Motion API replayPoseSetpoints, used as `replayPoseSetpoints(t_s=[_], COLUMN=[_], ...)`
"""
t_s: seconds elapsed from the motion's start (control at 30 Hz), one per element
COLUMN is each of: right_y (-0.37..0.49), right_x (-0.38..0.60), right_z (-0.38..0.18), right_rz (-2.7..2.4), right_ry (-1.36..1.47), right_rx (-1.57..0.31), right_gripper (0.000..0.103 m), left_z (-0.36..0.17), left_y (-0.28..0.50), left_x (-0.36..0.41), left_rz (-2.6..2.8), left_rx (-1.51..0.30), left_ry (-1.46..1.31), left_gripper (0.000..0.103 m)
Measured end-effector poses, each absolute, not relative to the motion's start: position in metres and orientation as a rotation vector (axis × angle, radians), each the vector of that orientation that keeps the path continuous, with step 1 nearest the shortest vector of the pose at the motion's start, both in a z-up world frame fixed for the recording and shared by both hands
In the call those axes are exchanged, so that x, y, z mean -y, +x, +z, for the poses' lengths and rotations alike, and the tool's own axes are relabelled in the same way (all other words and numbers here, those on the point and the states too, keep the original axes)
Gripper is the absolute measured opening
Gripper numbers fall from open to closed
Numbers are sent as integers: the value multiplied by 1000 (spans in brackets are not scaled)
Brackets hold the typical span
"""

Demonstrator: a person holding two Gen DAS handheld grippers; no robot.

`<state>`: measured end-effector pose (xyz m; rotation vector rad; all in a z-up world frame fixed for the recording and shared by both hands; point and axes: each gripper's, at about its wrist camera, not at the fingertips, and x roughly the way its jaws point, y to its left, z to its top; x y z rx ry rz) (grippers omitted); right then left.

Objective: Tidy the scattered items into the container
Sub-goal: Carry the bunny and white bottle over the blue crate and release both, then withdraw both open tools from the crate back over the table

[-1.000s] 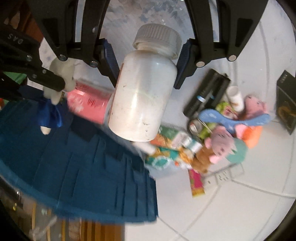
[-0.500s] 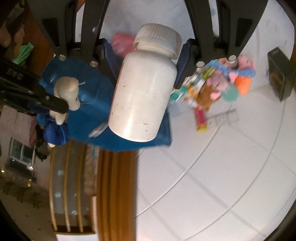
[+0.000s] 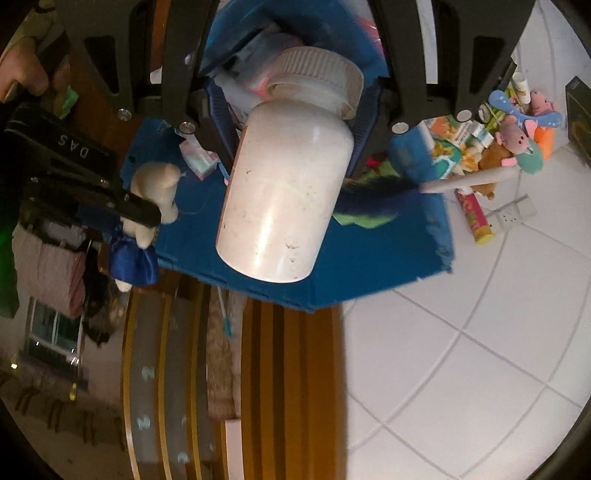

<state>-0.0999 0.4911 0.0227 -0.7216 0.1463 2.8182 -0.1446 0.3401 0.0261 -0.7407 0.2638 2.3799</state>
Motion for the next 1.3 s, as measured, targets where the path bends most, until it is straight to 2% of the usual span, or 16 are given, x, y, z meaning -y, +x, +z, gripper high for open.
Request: replayPoseSetpoints(t_s=[0.23, 0.43, 0.53, 0.57, 0.6, 0.63, 0.67, 0.8, 1.3], right_y=[-117, -124, -127, -126, -130, -137, -141, -143, -143], right_x=[-540, -560, -564, -563, -566, -572, -575, -578, -568], right_z=[-9, -21, -23, -23, -23, -24, -25, -26, -16], right_rz=[2827, 2835, 2832, 2832, 2829, 2823, 2820, 2812, 2821], right_ry=[-827, -851, -836, -830, -825, -820, -814, -799, -785], right_rx=[-206, -229, -239, -242, -246, -248, -252, -258, -234], right_gripper=[45, 48, 62, 71, 79, 93, 99, 102, 103], left_z=[1, -4, -5, -4, -4, -3, -3, -3, 14], left_y=[-162, -162, -165, -164, -164, -164, -164, -165, -153], left_x=[-379, -386, -387, -388, -388, -388, -388, -389, -366], left_rz=[2403, 2439, 2448, 2453, 2456, 2459, 2461, 2464, 2512], left_rx=[-321, -343, -345, -350, -355, -360, -364, -367, -303], left_ry=[-894, -901, -908, -903, -898, -892, -890, -893, -807], left_gripper=[56, 57, 74, 83, 85, 88, 88, 88, 88])
